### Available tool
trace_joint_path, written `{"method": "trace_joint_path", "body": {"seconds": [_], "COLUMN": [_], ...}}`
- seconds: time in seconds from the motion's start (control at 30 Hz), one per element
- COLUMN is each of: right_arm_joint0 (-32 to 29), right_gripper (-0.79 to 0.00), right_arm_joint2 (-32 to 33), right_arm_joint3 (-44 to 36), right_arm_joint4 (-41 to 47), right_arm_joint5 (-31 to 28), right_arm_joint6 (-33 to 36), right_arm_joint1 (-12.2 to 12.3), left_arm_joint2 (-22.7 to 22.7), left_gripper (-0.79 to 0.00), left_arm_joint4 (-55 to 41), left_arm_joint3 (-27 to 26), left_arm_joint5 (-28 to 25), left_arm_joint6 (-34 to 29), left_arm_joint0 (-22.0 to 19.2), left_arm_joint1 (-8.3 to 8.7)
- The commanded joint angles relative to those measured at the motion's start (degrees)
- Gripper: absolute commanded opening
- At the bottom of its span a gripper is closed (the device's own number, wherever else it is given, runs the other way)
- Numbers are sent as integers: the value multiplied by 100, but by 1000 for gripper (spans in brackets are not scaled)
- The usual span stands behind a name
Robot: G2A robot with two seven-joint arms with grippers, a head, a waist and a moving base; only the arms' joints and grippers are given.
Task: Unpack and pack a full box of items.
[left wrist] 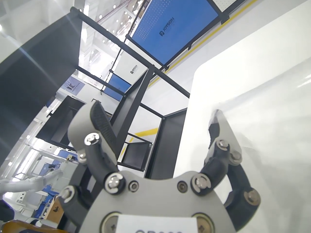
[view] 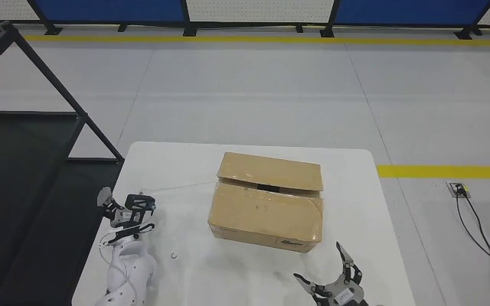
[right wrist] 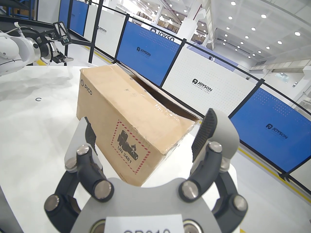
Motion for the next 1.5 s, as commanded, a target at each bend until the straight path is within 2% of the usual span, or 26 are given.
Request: {"method": "trace_joint_path", "body": {"seconds": [0.0, 0.27, 0.6, 0.7, 1.07, 1.47], "right_arm_joint0": [24, 145, 268, 265, 183, 120], "right_gripper": [0, 0, 0, 0, 0, 0], "right_arm_joint2": [-1, -49, -128, -131, -71, -54], "right_arm_joint3": [20, 8, -54, -56, -50, -54], "right_arm_joint4": [11, -29, -111, -109, -42, 12], "right_arm_joint5": [-20, -118, -204, -196, -122, -53], "right_arm_joint6": [-1, 98, 260, 264, 223, 178], "right_arm_joint1": [2, 9, 18, 20, 34, 42], "left_arm_joint2": [-14, -147, -147, -197, -454, -713], "left_gripper": [0, 0, 0, 0, 0, 0], "left_arm_joint4": [26, 96, 96, 62, 183, -187], "left_arm_joint3": [-21, -268, -268, -258, 538, 1395], "left_arm_joint5": [-10, -82, -82, -231, -580, -576], "left_arm_joint6": [-34, -70, -70, -39, -94, -117], "left_arm_joint0": [49, 360, 360, 349, -300, -764], "left_arm_joint1": [-5, -3, -3, 2, 34, 38]}}
